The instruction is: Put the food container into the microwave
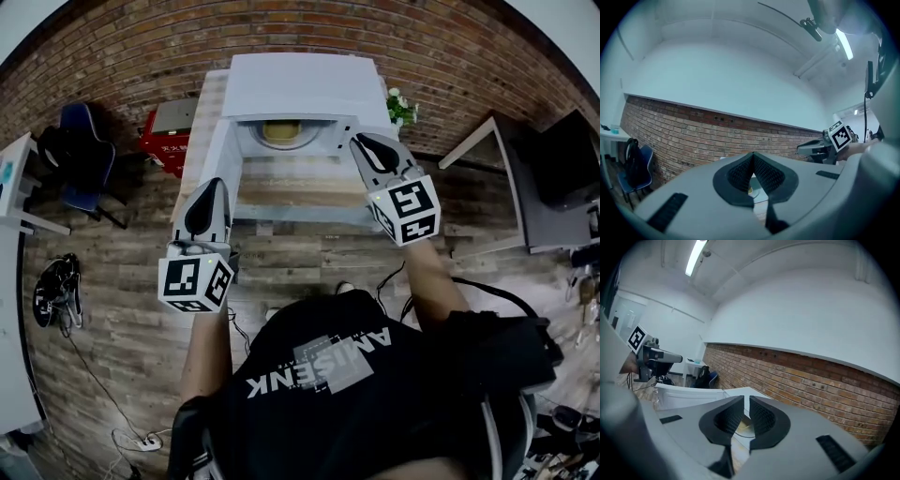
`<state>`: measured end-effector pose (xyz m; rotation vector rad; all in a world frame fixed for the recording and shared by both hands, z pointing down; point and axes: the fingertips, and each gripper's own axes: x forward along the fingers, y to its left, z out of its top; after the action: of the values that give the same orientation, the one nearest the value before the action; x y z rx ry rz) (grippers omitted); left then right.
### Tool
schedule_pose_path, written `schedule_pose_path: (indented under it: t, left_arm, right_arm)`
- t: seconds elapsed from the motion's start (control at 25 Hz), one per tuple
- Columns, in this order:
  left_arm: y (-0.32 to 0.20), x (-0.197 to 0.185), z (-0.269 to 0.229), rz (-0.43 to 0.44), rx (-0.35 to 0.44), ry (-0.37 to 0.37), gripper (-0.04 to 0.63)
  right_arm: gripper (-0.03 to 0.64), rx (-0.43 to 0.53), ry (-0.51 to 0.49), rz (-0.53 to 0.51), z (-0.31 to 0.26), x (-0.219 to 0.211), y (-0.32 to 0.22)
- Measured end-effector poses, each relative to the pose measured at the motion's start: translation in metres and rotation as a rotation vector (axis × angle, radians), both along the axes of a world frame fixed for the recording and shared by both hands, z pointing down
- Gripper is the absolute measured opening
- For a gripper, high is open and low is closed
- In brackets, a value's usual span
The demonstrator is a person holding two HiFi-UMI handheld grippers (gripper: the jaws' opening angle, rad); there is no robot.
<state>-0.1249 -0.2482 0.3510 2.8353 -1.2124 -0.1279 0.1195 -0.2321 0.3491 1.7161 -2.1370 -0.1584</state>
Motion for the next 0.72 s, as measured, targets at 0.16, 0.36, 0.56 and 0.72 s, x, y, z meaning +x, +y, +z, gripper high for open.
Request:
schedule_pose_path:
  t: [0.16,0.36,0.56,0.72]
  left_arm:
    - [-0.005,0.036,-0.006,0.017,0.021,-0.062,0.012]
    - [-0.016,0.063,-0.027,-0.062,0.02,0.011,0.011]
    - [-0.014,0.091,-0.035,-0.097,0.028,-0.008,0.011]
    - [-0.007,0.119,-0.035,-0.101,0.029,-0.024,0.012]
  right_arm:
    - [0.066,0.027,0.057,0.009,-0.016,0.035,0.015]
    - [0.066,0.065,0.045,0.038,-0.032,0.095,0.037]
    - [0.066,0.1,0.022,0.051,-0.046,0.136,0.055]
    - [0.06,0.138,-0.002,0.059,-0.053,0.167,0.065]
